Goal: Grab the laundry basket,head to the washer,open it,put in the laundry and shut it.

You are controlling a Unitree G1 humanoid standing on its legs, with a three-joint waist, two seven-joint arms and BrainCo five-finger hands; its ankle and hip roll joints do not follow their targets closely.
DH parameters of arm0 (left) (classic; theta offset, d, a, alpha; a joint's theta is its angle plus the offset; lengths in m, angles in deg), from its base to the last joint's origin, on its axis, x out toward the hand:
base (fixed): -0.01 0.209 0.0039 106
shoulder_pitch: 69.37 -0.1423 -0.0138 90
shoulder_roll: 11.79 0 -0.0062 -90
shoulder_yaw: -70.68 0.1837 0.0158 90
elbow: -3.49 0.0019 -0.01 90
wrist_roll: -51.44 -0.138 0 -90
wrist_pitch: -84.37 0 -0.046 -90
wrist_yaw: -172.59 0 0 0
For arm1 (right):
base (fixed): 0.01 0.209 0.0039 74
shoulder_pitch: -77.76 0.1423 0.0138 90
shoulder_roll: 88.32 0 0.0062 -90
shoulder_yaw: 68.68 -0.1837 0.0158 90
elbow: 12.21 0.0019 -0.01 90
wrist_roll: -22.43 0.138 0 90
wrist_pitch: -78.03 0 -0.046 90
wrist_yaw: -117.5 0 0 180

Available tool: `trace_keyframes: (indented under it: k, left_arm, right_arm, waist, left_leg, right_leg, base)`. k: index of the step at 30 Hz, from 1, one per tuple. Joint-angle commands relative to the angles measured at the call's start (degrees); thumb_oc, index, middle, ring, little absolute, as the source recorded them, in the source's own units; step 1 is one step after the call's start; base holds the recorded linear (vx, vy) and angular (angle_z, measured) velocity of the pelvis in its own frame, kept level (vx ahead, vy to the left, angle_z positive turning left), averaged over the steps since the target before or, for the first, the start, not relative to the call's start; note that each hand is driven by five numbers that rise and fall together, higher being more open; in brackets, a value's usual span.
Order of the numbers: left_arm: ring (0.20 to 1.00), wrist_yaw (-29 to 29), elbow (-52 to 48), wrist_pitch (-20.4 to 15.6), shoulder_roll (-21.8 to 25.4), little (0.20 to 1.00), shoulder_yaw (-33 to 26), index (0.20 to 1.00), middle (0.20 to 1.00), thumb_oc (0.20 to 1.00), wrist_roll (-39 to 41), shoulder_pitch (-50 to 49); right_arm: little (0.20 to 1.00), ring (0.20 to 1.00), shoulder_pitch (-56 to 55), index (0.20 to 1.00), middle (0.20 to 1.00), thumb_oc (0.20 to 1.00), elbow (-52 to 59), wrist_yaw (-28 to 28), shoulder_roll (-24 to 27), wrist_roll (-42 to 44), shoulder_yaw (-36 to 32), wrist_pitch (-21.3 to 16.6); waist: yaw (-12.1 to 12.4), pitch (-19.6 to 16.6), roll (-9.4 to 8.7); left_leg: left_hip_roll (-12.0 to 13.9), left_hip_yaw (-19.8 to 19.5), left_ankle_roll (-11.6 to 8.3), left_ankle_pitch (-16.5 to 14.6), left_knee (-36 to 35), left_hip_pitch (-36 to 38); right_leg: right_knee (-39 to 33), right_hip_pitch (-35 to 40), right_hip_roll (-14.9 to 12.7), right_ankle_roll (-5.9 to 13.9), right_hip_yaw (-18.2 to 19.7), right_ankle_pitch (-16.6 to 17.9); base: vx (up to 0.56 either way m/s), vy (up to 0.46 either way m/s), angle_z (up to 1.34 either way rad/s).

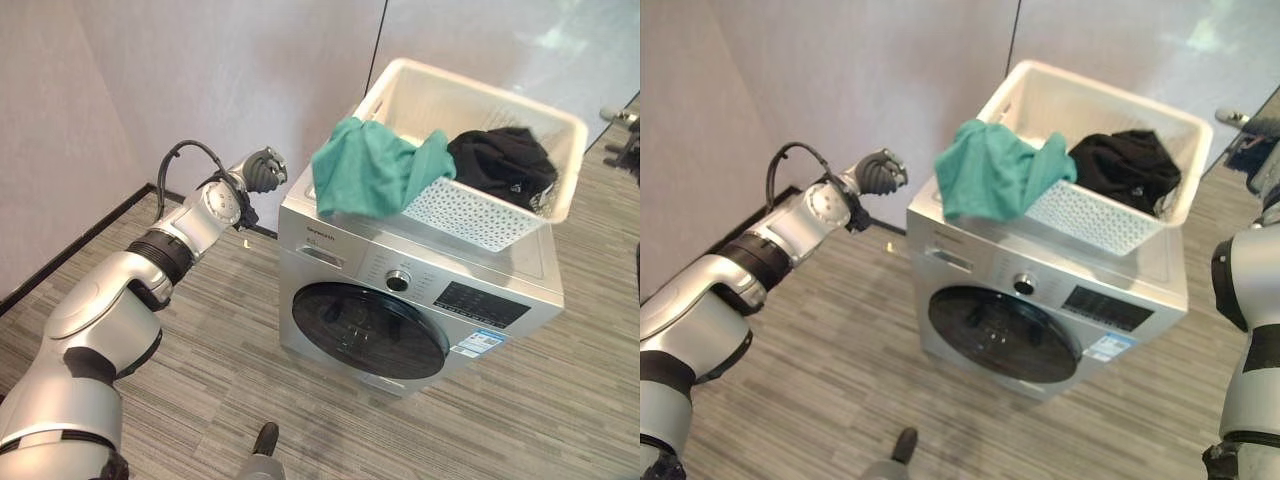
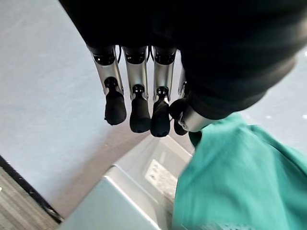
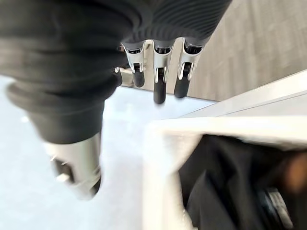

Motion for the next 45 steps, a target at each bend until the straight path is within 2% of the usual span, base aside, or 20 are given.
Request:
trace_keyframes:
  k: [1,12,13,16,17,18,22,24,26,29,30,31,32,35,37,38,39,41,42,45]
  left_arm:
    - [0.200,-0.02,3.14,-2.01,-1.11,0.200,-2.01,0.200,0.200,0.200,-1.17,6.29]
    - [0.200,1.50,3.09,-3.48,-0.91,0.200,-3.83,0.200,0.200,0.200,0.33,5.27]
    - [0.247,1.94,1.44,-4.37,1.19,0.247,-5.00,0.247,0.247,0.247,1.43,4.21]
    - [0.586,1.88,-2.83,-5.06,4.96,0.586,-7.27,0.586,0.586,0.586,2.49,1.54]
    - [0.853,1.83,-6.96,-5.46,7.41,0.853,-9.26,0.853,0.853,0.853,3.01,-1.36]
    - [1.000,1.92,-10.89,-6.33,9.65,1.000,-11.57,1.000,1.000,1.000,3.70,-4.59]
    - [1.000,1.59,-27.95,-7.37,18.90,1.000,-28.39,1.000,1.000,1.000,3.09,-26.32]
    - [1.000,1.44,-35.88,-7.40,20.87,1.000,-42.31,1.000,1.000,1.000,1.12,-43.02]
    - [1.000,1.25,-41.02,-7.82,19.30,1.000,-53.37,1.000,1.000,1.000,-1.19,-55.89]
    - [1.000,0.41,-48.43,-8.38,15.21,1.000,-63.44,1.000,1.000,1.000,-6.58,-69.48]
    - [1.000,-1.09,-52.16,-8.75,10.21,1.000,-67.59,1.000,1.000,1.000,-6.39,-77.44]
    - [1.000,-1.20,-52.54,-8.61,10.24,1.000,-67.48,1.000,1.000,1.000,-6.38,-77.69]
    - [1.000,-2.39,-53.59,-9.13,6.59,1.000,-70.74,1.000,1.000,1.000,-6.25,-83.40]
    - [1.000,-3.61,-53.34,-10.29,0.06,1.000,-72.01,1.000,1.000,1.000,-4.39,-90.40]
    - [1.000,-4.11,-52.17,-10.28,-1.50,1.000,-70.92,1.000,1.000,1.000,-3.43,-91.14]
    - [1.000,-4.75,-51.57,-10.17,-2.38,1.000,-69.83,1.000,1.000,1.000,-3.09,-91.91]
    - [1.000,-5.47,-48.66,-10.03,-4.40,1.000,-66.46,1.000,1.000,1.000,-2.48,-92.16]
    - [1.000,-5.53,-46.42,-9.87,-5.19,1.000,-64.67,1.000,1.000,1.000,-1.99,-91.45]
    - [1.000,-5.49,-40.76,-9.72,-6.13,1.000,-59.07,1.000,1.000,1.000,-1.23,-88.07]
    - [1.000,-5.30,-35.59,-9.63,-7.11,1.000,-54.25,1.000,1.000,1.000,-1.89,-84.98]
  right_arm:
    - [1.000,1.000,7.72,1.000,1.000,1.000,1.59,-1.29,5.64,-2.55,6.78,-2.93]
    - [1.000,1.000,7.64,1.000,1.000,1.000,5.19,-1.04,6.36,-3.16,9.06,-5.76]
    - [1.000,1.000,7.89,1.000,1.000,1.000,7.65,-1.78,6.36,-4.40,11.64,-6.81]
    - [1.000,1.000,8.22,1.000,1.000,1.000,10.91,-2.72,7.77,-5.76,14.86,-7.97]
    - [1.000,1.000,7.42,1.000,1.000,1.000,14.44,-2.93,9.09,-5.83,15.45,-9.19]
    - [1.000,1.000,6.34,1.000,1.000,1.000,17.52,-2.68,10.99,-6.02,15.82,-10.16]
    - [1.000,1.000,-7.32,1.000,1.000,1.000,41.90,0.09,20.36,-10.78,9.89,-14.12]
    - [1.000,1.000,-26.07,1.000,1.000,1.000,60.74,2.26,25.67,-15.74,-5.73,-15.11]
    - [1.000,1.000,-46.84,1.000,1.000,1.000,73.43,2.57,27.78,-19.73,-23.54,-16.30]
    - [1.000,1.000,-83.57,1.000,1.000,1.000,91.03,0.15,21.47,-25.43,-54.24,-16.77]
    - [1.000,1.000,-97.39,1.000,1.000,1.000,98.34,-1.94,16.10,-27.18,-64.56,-17.39]
    - [1.000,1.000,-98.64,1.000,1.000,1.000,99.03,-2.05,15.75,-27.18,-65.56,-17.21]
    - [1.000,1.000,-106.83,1.000,1.000,1.000,104.12,-4.93,10.57,-27.49,-69.76,-17.75]
    - [1.000,1.000,-118.12,1.000,1.000,1.000,111.50,-9.87,0.88,-23.58,-72.70,-17.81]
    - [1.000,1.000,-119.72,1.000,1.000,1.000,111.14,-10.95,-0.56,-22.23,-71.53,-18.09]
    - [1.000,1.000,-120.43,1.000,1.000,1.000,110.68,-11.94,-1.83,-21.30,-69.88,-18.07]
    - [1.000,1.000,-121.15,1.000,1.000,1.000,110.32,-13.42,-3.99,-22.16,-64.04,-17.77]
    - [1.000,1.000,-121.45,1.000,1.000,1.000,110.56,-14.21,-4.36,-22.93,-61.84,-17.41]
    - [1.000,1.000,-119.39,1.000,1.000,1.000,108.18,-14.11,-4.24,-25.47,-55.69,-16.98]
    - [1.000,1.000,-115.32,1.000,1.000,1.000,104.93,-13.21,-4.82,-28.85,-49.16,-16.95]
  waist:
    - [2.62,-1.26,2.57]
    - [2.09,-0.69,2.22]
    - [1.44,-0.67,2.22]
    - [0.30,-0.67,2.41]
    - [-0.35,-0.65,2.51]
    - [-0.99,-0.48,2.55]
    - [-3.71,-0.54,3.90]
    - [-5.89,-1.20,4.98]
    - [-8.01,-1.10,6.27]
    - [-9.45,-1.08,5.98]
    - [-9.97,-0.30,6.10]
    - [-9.66,-0.57,6.14]
    - [-10.38,0.09,6.50]
    - [-10.93,0.71,6.92]
    - [-10.94,0.77,6.95]
    - [-11.01,1.05,7.00]
    - [-11.01,1.55,7.23]
    - [-11.17,1.76,7.11]
    - [-11.11,2.50,7.27]
    - [-11.19,3.24,7.45]
  left_leg:
    - [4.28,3.76,-0.93,-9.77,0.68,10.03]
    - [3.87,2.79,-0.77,-9.77,1.05,9.66]
    - [3.80,3.01,-0.69,-9.90,1.14,9.76]
    - [3.82,3.22,-0.69,-9.88,1.10,9.94]
    - [3.80,3.41,-0.70,-9.92,1.07,10.02]
    - [3.80,3.56,-0.69,-9.97,1.03,10.08]
    - [3.67,4.84,-0.36,-10.70,0.88,10.87]
    - [3.56,5.91,-0.06,-11.48,0.79,11.49]
    - [3.23,6.70,0.41,-11.41,0.78,11.52]
    - [3.37,7.28,0.58,-12.71,0.55,12.43]
    - [3.18,7.71,0.93,-12.40,0.66,12.30]
    - [3.36,7.66,0.81,-13.00,0.54,12.68]
    - [3.40,8.01,0.86,-13.12,0.59,12.84]
    - [3.84,8.67,0.57,-13.26,0.80,13.14]
    - [3.80,8.69,0.58,-12.65,0.75,12.72]
    - [3.90,8.81,0.50,-12.43,0.83,12.48]
    - [4.41,9.02,0.13,-12.18,1.02,12.35]
    - [4.39,9.02,0.09,-11.65,1.08,11.86]
    - [4.91,8.74,-0.33,-11.02,1.74,11.08]
    - [5.49,8.42,-0.67,-10.58,2.23,10.63]
  right_leg:
    - [1.39,-1.08,0.18,0.47,-3.09,-1.66]
    - [1.44,-1.05,0.06,0.21,-2.89,-1.69]
    - [1.60,-1.07,-0.04,0.11,-2.60,-1.71]
    - [1.90,-1.27,-0.10,0.00,-2.06,-1.74]
    - [1.98,-1.38,-0.22,-0.01,-1.87,-1.68]
    - [2.04,-1.46,-0.35,-0.03,-1.63,-1.65]
    - [2.13,-1.58,-0.76,-0.12,-0.26,-1.59]
    - [2.17,-1.84,-1.01,-0.11,0.91,-1.59]
    - [2.16,-2.42,-1.52,-0.21,1.79,-1.01]
    - [2.05,-2.37,-1.36,-0.19,2.99,-1.78]
    - [1.93,-2.69,-1.56,-0.38,3.64,-1.29]
    - [1.81,-2.34,-1.37,-0.27,3.78,-1.79]
    - [1.63,-2.43,-1.32,-0.42,4.32,-1.85]
    - [1.24,-2.57,-0.79,-0.75,5.47,-2.18]
    - [0.95,-2.93,-0.80,-0.87,5.68,-1.78]
    - [0.72,-2.99,-0.71,-0.95,5.87,-1.77]
    - [0.47,-3.03,-0.25,-1.24,6.40,-2.08]
    - [0.34,-3.45,-0.17,-1.41,6.68,-1.97]
    - [0.47,-3.99,0.39,-1.88,7.61,-2.38]
    - [0.77,-4.22,1.06,-2.42,8.19,-3.06]
  base:
    - [0.00,0.000,0.00]
    - [0.00,-0.001,0.00]
    - [0.00,0.000,0.00]
    - [0.00,0.000,0.00]
    - [-0.02,-0.002,-0.03]
    - [-0.02,-0.001,-0.05]
    - [-0.01,0.008,-0.08]
    - [0.00,0.025,-0.26]
    - [-0.02,0.014,-0.37]
    - [-0.02,-0.028,-0.29]
    - [-0.04,-0.031,-0.13]
    - [-0.06,-0.051,-0.24]
    - [0.00,-0.053,-0.27]
    - [-0.07,-0.068,-0.22]
    - [-0.07,-0.058,-0.22]
    - [-0.11,-0.137,-0.12]
    - [-0.09,-0.110,-0.08]
    - [-0.11,-0.114,0.00]
    - [-0.12,-0.123,0.06]
    - [-0.09,-0.122,0.05]
